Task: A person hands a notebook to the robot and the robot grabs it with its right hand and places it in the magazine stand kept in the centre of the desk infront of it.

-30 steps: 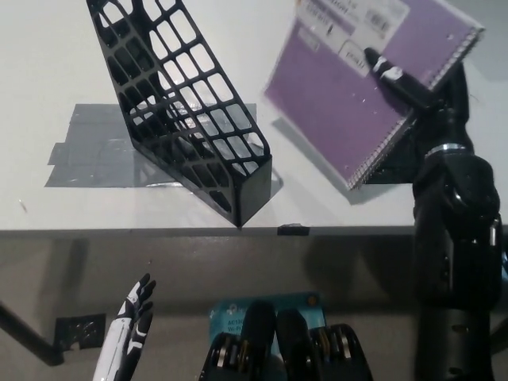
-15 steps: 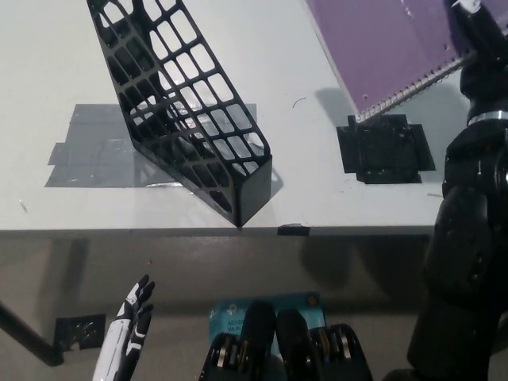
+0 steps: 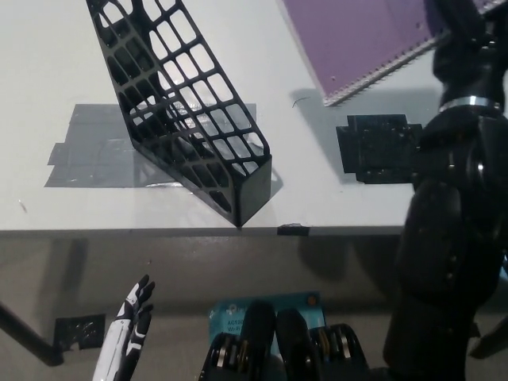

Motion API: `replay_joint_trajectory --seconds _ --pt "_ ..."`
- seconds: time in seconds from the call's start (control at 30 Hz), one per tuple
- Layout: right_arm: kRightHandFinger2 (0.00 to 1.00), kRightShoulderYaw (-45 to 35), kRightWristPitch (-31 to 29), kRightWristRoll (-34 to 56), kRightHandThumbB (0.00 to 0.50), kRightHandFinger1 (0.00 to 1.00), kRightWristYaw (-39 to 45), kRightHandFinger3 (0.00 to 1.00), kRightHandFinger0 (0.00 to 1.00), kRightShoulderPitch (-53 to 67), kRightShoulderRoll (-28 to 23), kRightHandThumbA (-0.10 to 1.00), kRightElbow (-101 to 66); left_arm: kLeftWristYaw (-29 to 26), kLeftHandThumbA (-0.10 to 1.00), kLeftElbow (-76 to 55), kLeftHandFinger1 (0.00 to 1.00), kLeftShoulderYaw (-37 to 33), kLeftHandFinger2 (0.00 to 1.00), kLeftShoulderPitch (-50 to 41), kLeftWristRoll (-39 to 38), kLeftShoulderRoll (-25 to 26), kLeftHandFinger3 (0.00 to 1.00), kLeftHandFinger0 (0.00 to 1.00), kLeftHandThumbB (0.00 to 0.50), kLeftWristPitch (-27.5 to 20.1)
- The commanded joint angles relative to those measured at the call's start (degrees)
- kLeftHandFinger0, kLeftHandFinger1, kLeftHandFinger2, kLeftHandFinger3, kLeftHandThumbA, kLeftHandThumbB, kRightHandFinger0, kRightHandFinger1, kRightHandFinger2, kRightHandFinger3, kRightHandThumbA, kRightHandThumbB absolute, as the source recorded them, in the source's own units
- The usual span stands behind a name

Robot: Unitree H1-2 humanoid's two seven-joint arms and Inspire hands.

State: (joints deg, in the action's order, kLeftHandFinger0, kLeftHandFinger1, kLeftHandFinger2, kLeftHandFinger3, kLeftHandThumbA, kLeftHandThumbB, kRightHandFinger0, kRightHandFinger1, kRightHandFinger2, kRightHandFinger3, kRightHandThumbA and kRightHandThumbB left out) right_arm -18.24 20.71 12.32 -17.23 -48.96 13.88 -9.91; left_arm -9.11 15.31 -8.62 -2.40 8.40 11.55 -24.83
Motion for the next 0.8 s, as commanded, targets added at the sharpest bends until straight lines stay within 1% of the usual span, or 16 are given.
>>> replay_joint_trajectory --seconds 0.0,0.2,0.23,0.37,0.43,0.53,0.67,0.77 --pt "0.0 3.6 -6.3 -1.0 0.0 0.0 -1.1 0.0 0.0 -6.1 2.2 0.68 0.0 -1.5 1.0 -1.4 1.0 0.1 1.0 0.2 0.5 0.9 1.0 0.93 0.5 -2.1" --pt "0.0 5.6 -7.7 -2.3 0.0 0.0 -1.7 0.0 0.0 -6.2 3.4 0.69 2.1 -1.1 1.0 -1.6 1.0 0.2 1.0 0.4 0.2 0.9 1.0 0.94 0.5 -2.1" --pt "0.0 5.5 -8.2 -1.7 0.0 0.0 -1.6 0.0 0.0 -6.3 3.8 0.67 2.5 -1.1 1.0 -1.5 1.0 0.1 1.0 0.4 0.2 1.0 1.0 0.94 0.5 -2.1" --pt "0.0 6.5 -10.5 -1.4 0.0 0.0 -1.4 0.0 0.0 -6.8 5.0 0.69 4.6 -0.9 1.0 -1.6 1.0 0.4 1.0 0.4 0.1 0.9 1.0 0.95 0.5 -2.1" --pt "0.0 6.8 -11.3 -1.8 0.0 0.0 -1.4 0.0 0.0 -6.8 5.2 0.69 5.3 -1.0 1.0 -1.7 1.0 0.3 1.0 0.3 0.2 1.0 1.0 0.95 0.5 -2.1" --pt "0.0 7.7 -11.9 -2.7 0.0 0.0 -1.3 0.0 0.0 -6.8 5.3 0.73 6.3 -0.8 1.0 -1.8 1.0 0.2 1.0 0.3 -0.1 1.1 1.0 0.95 0.5 -2.1" --pt "0.0 8.3 -12.9 -2.3 0.0 0.0 -1.1 0.0 0.0 -6.9 5.6 0.72 7.4 -0.6 1.0 -1.7 1.0 -0.1 1.0 0.4 -0.2 1.0 1.0 0.97 0.5 -2.1" --pt "0.0 9.3 -13.2 -3.3 0.0 0.0 -1.4 0.0 0.0 -6.7 5.9 0.72 7.7 -0.8 1.0 -1.7 1.0 -0.3 1.0 0.4 -0.2 1.1 1.0 0.95 0.5 -2.1"
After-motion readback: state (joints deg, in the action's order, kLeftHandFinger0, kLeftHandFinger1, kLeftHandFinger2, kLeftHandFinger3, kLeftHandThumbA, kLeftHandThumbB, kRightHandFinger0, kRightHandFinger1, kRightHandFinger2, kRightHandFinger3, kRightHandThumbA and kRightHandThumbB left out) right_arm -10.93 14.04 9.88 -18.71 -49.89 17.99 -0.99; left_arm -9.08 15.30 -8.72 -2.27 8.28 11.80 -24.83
